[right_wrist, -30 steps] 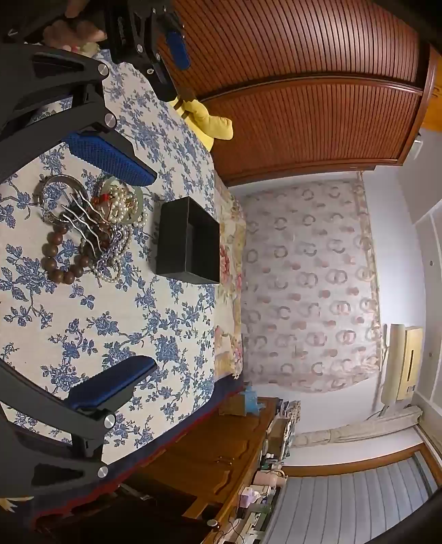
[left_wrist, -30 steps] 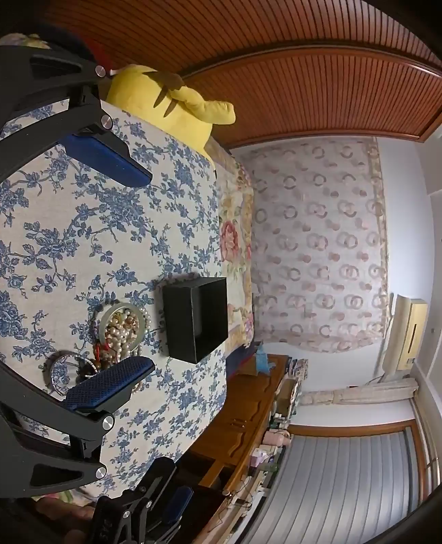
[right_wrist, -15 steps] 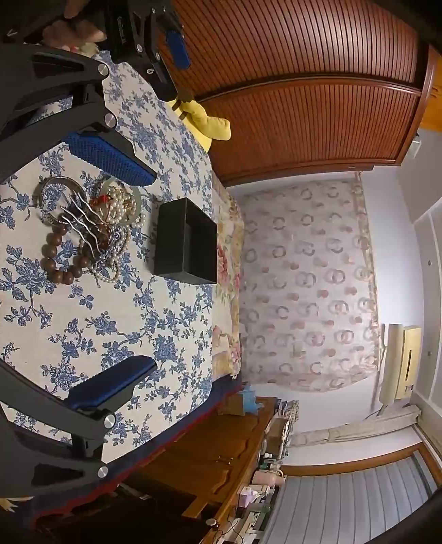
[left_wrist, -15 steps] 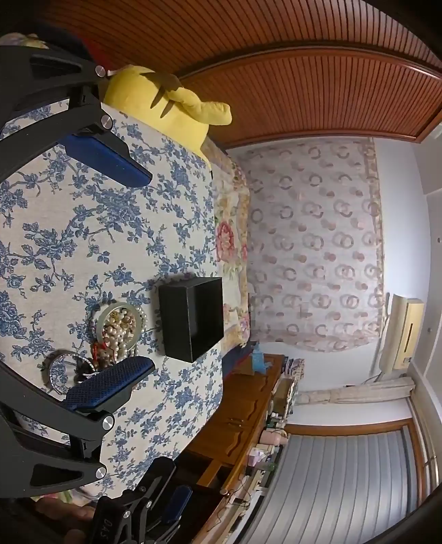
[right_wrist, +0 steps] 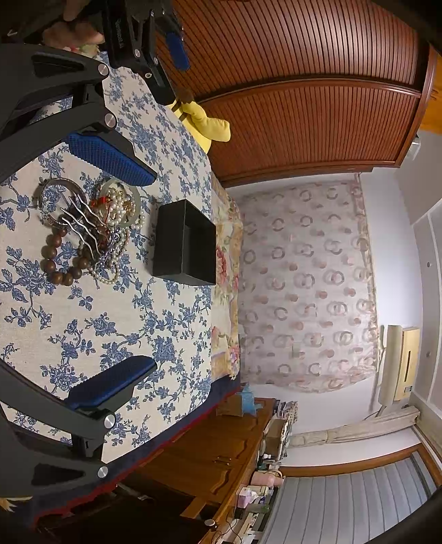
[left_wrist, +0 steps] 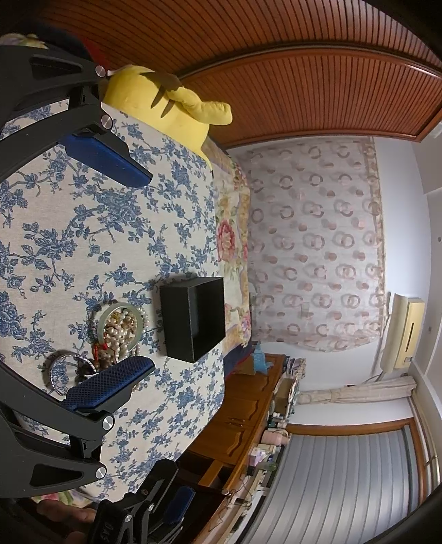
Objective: Organize jewelry
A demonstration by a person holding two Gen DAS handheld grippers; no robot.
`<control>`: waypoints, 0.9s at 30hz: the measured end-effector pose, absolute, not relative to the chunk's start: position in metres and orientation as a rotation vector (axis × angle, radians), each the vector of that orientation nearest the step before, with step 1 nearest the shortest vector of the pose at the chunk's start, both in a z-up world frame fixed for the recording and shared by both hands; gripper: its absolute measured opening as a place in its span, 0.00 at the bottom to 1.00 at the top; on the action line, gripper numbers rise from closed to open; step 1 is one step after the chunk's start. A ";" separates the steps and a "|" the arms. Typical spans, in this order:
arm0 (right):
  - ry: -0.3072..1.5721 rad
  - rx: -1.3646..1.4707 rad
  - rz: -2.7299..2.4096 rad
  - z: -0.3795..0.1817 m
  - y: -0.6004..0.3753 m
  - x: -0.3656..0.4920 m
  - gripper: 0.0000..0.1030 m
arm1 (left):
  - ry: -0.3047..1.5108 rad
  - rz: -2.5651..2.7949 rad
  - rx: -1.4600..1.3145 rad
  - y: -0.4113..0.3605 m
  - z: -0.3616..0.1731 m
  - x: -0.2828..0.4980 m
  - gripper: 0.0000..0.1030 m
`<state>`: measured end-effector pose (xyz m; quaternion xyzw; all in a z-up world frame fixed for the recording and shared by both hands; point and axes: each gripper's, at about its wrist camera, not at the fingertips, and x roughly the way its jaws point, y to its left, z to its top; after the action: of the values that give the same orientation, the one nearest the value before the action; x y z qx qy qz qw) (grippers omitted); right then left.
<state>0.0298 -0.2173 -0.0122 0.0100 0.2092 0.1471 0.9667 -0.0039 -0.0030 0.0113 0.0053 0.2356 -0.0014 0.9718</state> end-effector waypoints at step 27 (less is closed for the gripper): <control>0.421 0.024 0.298 -0.011 -0.218 0.029 0.98 | 0.475 -0.004 0.013 -0.005 0.010 -0.004 0.94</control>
<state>0.0295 -0.2176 -0.0107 0.0121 0.2082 0.1476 0.9668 -0.0040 -0.0046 0.0095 0.0067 0.2353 -0.0021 0.9719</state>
